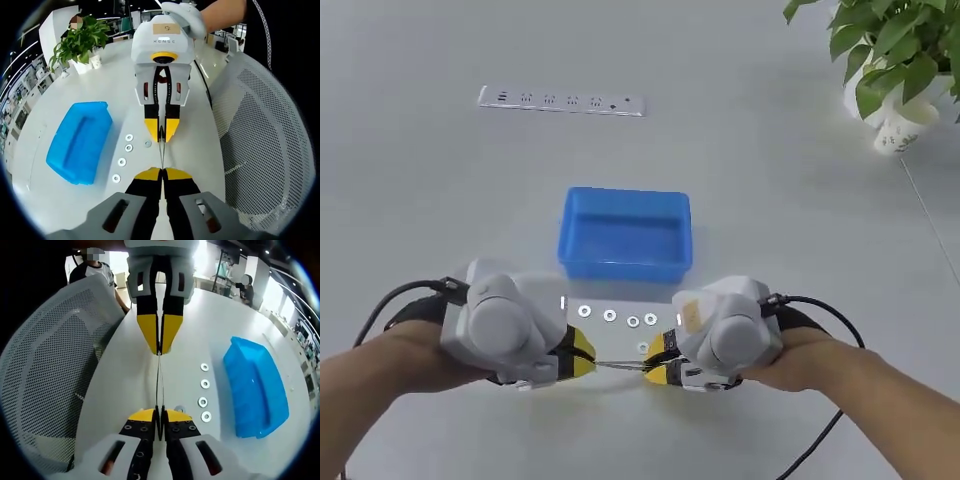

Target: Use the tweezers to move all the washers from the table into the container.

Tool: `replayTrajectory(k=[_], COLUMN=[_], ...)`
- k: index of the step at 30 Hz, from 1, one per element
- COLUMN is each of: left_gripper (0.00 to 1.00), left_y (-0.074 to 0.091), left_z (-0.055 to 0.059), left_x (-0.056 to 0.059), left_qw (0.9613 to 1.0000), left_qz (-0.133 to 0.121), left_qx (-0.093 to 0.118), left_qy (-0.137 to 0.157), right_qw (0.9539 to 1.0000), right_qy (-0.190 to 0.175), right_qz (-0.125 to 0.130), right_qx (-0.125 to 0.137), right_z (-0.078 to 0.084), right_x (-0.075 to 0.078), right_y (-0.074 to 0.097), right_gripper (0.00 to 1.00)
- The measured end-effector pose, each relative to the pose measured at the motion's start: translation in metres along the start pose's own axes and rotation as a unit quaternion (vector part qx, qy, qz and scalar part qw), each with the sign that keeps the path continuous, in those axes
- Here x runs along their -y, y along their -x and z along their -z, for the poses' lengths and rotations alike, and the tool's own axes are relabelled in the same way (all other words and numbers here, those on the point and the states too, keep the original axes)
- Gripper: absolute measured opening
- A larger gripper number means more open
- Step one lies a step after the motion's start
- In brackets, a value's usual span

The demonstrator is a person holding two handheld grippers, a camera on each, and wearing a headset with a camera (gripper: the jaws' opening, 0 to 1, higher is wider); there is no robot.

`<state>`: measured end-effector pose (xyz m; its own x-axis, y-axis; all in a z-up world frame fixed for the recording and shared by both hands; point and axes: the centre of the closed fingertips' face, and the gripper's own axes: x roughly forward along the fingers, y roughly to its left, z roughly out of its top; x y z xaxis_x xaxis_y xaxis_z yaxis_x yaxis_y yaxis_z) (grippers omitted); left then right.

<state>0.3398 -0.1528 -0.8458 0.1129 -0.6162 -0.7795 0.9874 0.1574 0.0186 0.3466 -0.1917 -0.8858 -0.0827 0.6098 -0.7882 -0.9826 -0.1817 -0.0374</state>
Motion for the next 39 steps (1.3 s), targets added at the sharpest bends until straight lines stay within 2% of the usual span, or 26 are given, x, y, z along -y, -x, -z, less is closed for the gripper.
replayTrajectory(k=[9, 16, 22, 29, 33, 39], left_gripper=[0.05, 0.11, 0.12, 0.06, 0.05, 0.05], left_y=[0.001, 0.000, 0.000, 0.003, 0.002, 0.004], left_z=[0.004, 0.006, 0.007, -0.004, -0.003, -0.005], left_x=[-0.002, -0.005, -0.004, -0.003, -0.004, -0.004], left_qw=[0.9999, 0.9997, 0.9997, 0.9995, 0.9993, 0.9995], left_qz=[-0.001, -0.002, 0.001, -0.003, -0.006, -0.007], left_qx=[-0.004, -0.008, -0.008, 0.013, 0.009, 0.012], left_qy=[-0.010, -0.022, -0.023, -0.030, -0.036, -0.030], right_qw=[1.0000, 0.9999, 0.9998, 0.9997, 0.9996, 0.9996], right_qy=[0.001, 0.001, -0.007, -0.005, -0.008, -0.005], right_qz=[0.001, 0.000, 0.008, 0.012, 0.014, 0.015], right_qx=[0.008, 0.011, 0.020, 0.020, 0.023, 0.021], right_z=[-0.003, -0.004, -0.007, -0.007, -0.009, -0.010], right_x=[0.000, -0.001, 0.001, 0.001, 0.002, 0.003], right_y=[0.003, 0.005, 0.011, 0.014, 0.015, 0.016], right_gripper=[0.06, 0.06, 0.06, 0.06, 0.06, 0.06])
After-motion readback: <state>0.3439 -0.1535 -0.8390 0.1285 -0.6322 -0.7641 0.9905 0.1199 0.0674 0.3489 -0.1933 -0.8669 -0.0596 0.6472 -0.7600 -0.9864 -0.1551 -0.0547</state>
